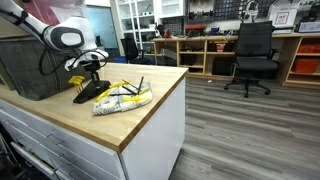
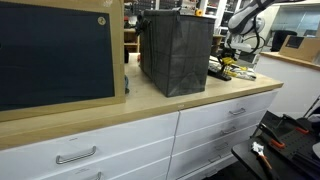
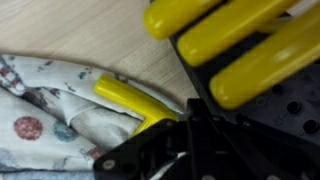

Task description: Remove one black object from the stand, then turn the stand to the right

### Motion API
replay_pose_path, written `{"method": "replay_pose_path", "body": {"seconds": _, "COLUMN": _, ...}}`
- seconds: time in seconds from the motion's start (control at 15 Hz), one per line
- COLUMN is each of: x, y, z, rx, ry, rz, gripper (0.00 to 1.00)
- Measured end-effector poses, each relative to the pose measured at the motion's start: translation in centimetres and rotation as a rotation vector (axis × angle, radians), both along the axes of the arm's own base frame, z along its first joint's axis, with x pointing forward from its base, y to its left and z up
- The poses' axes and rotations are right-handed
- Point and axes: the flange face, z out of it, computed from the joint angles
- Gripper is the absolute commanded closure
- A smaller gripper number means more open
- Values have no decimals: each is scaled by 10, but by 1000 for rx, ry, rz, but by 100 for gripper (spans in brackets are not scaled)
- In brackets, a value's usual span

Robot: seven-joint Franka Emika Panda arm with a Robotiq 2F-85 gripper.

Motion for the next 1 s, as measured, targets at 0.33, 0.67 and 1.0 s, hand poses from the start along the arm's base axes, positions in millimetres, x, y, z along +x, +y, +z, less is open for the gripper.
{"method": "replay_pose_path", "body": {"seconds": 0.33, "x": 0, "y": 8, "z": -4, "rx": 7, "ry": 6, "rz": 6, "gripper": 100}}
{"method": "replay_pose_path", "body": {"seconds": 0.67, "x": 1, "y": 17, "z": -4, "rx": 19, "ry": 5, "rz": 11, "gripper": 100}}
{"method": "replay_pose_path", "body": {"seconds": 1.0, "x": 1, "y": 21, "z": -4, "rx": -4, "ry": 9, "rz": -2, "gripper": 100}}
